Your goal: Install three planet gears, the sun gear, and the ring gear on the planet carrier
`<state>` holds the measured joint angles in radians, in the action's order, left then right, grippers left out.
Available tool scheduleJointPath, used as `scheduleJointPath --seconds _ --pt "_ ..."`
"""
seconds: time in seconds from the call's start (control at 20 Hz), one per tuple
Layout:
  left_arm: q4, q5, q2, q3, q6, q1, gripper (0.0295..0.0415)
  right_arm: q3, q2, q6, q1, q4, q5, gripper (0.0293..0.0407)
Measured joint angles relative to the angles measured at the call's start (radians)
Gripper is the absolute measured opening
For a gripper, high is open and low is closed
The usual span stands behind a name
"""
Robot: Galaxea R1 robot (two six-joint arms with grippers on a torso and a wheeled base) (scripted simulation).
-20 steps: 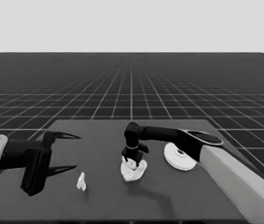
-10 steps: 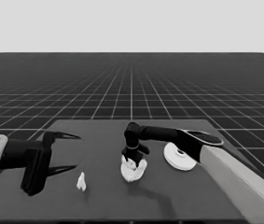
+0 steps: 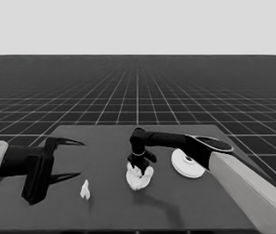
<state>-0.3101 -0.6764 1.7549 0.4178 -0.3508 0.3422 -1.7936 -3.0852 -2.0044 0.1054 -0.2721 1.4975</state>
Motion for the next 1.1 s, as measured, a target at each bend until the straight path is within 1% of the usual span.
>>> scheduleJointPath --seconds 1.1 --pt "0.0 0.0 0.0 0.0 0.0 0.0 0.0385 0.0 0.0 -0.23 0.0 0.0 0.0 0.0309"
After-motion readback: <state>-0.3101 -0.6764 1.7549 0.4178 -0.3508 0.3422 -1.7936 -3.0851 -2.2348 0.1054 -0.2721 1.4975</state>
